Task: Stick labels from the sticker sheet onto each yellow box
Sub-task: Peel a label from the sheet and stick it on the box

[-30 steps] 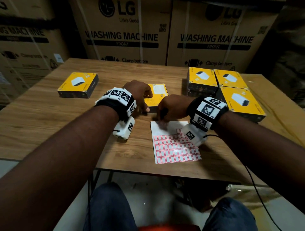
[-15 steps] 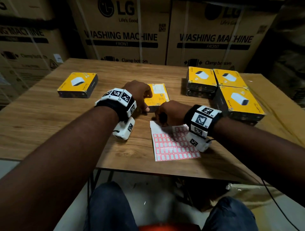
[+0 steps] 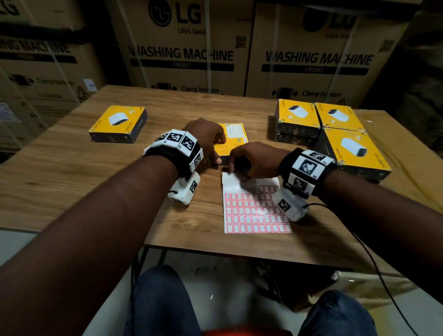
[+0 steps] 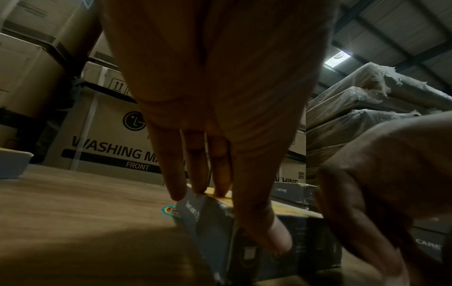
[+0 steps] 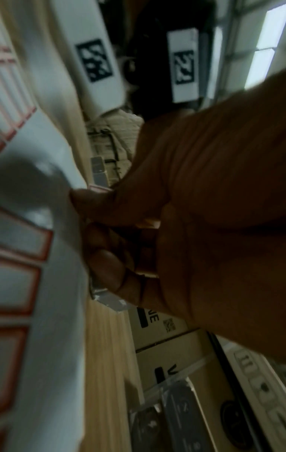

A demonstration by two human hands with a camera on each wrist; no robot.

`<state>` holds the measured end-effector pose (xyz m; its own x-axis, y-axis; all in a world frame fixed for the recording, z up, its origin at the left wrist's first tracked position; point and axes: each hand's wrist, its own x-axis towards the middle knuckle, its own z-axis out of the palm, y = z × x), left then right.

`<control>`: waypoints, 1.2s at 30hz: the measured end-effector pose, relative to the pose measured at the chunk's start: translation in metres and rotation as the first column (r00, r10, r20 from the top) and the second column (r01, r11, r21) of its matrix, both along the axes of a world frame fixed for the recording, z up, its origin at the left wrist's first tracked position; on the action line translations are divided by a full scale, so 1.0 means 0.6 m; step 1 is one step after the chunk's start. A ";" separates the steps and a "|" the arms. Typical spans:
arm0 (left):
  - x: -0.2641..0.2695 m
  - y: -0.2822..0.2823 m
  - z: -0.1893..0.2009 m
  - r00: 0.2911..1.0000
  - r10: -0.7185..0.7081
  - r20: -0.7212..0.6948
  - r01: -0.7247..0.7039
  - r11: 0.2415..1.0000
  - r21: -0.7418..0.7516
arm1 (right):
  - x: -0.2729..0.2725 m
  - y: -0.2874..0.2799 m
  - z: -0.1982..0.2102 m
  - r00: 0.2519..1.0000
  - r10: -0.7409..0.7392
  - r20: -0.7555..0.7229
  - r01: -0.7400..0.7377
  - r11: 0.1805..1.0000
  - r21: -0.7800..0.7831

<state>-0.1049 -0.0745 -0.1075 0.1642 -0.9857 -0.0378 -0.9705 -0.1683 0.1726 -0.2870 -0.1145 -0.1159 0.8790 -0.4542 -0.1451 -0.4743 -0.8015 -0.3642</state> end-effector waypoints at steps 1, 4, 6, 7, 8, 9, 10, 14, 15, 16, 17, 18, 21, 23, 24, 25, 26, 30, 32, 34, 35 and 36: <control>0.000 0.000 0.001 1.000 0.000 0.003 0.000 1.000 0.001 | -0.001 -0.004 0.007 1.000 0.001 0.004 -0.001 0.999 0.032; 0.000 0.000 0.002 1.000 -0.005 0.007 0.005 1.000 -0.003 | -0.004 -0.010 0.021 0.999 0.003 -0.044 0.001 0.994 0.106; -0.001 0.001 0.003 1.000 -0.006 0.007 0.006 1.000 -0.004 | -0.007 -0.008 0.019 0.994 0.020 -0.103 -0.007 0.992 0.124; 0.000 0.002 0.002 1.000 -0.005 0.005 0.005 1.000 -0.006 | -0.007 -0.007 0.017 0.993 0.027 -0.115 -0.014 0.993 0.115; -0.001 0.002 0.003 1.000 -0.004 0.005 0.004 1.000 -0.005 | -0.008 -0.006 0.015 0.993 0.030 -0.111 -0.017 0.992 0.122; -0.001 0.003 0.003 1.000 -0.002 0.007 0.002 1.000 -0.002 | -0.008 -0.007 0.014 0.995 0.029 -0.094 -0.014 0.987 0.157; -0.002 0.003 0.003 1.000 0.000 0.010 0.000 1.000 0.001 | -0.009 -0.007 0.016 0.997 0.024 -0.069 -0.009 0.978 0.208; -0.003 0.004 0.005 1.000 0.006 0.016 -0.006 1.000 0.007 | -0.007 -0.018 0.029 0.999 0.000 -0.037 0.005 0.991 0.131; -0.003 0.004 0.006 1.000 0.002 0.020 -0.002 1.000 0.007 | -0.005 -0.022 0.032 1.000 -0.008 -0.021 0.009 0.999 0.040; -0.004 0.005 0.007 1.000 -0.001 0.023 0.001 1.000 0.009 | -0.004 -0.025 0.037 1.000 -0.020 -0.004 0.019 0.999 -0.040; -0.004 0.005 0.008 1.000 -0.004 0.027 0.004 1.000 0.012 | -0.002 -0.028 0.040 0.999 -0.032 0.007 0.032 0.994 -0.103; -0.004 0.006 0.008 0.999 -0.006 0.032 0.005 1.000 0.018 | 0.001 -0.030 0.042 0.999 -0.037 0.016 0.039 0.987 -0.156; -0.006 0.007 0.013 0.999 -0.018 0.047 0.016 0.999 0.036 | 0.013 -0.030 0.042 0.999 -0.041 -0.020 0.035 0.968 -0.249; -0.006 0.007 0.018 0.997 -0.037 0.063 0.034 0.998 0.053 | 0.021 -0.028 0.038 0.997 -0.048 -0.052 0.033 0.963 -0.269; -0.006 0.007 0.021 0.997 -0.046 0.070 0.042 0.997 0.066 | 0.024 -0.027 0.038 0.997 -0.053 -0.061 0.034 0.961 -0.276; -0.005 0.006 0.023 0.996 -0.051 0.072 0.045 0.996 0.078 | 0.028 -0.025 0.038 0.996 -0.056 -0.070 0.034 0.959 -0.282; -0.005 0.006 0.025 0.996 -0.055 0.072 0.049 0.995 0.088 | 0.032 -0.023 0.040 0.995 -0.058 -0.082 0.032 0.957 -0.287; -0.003 0.003 0.031 0.994 -0.080 0.080 0.071 0.991 0.112 | 0.043 -0.017 0.050 0.988 -0.045 -0.149 -0.007 0.944 -0.331; -0.003 0.002 0.033 0.992 -0.088 0.086 0.077 0.990 0.118 | 0.048 -0.016 0.054 0.985 -0.039 -0.167 -0.020 0.941 -0.338; -0.002 0.000 0.032 0.992 -0.093 0.082 0.082 0.988 0.127 | 0.051 -0.016 0.054 0.984 -0.039 -0.172 -0.020 0.943 -0.331; -0.001 -0.001 0.031 0.993 -0.091 0.080 0.080 0.988 0.132 | 0.052 -0.016 0.054 0.985 -0.041 -0.169 -0.016 0.945 -0.326; 0.000 -0.002 0.030 0.993 -0.089 0.078 0.077 0.988 0.135 | 0.053 -0.016 0.053 0.985 -0.044 -0.167 -0.012 0.947 -0.321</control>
<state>-0.1049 -0.0758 -0.0895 0.0901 -0.9834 -0.1577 -0.9922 -0.1024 0.0717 -0.2552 -0.1243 -0.0838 0.8462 -0.5152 -0.1362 -0.5205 -0.8539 -0.0034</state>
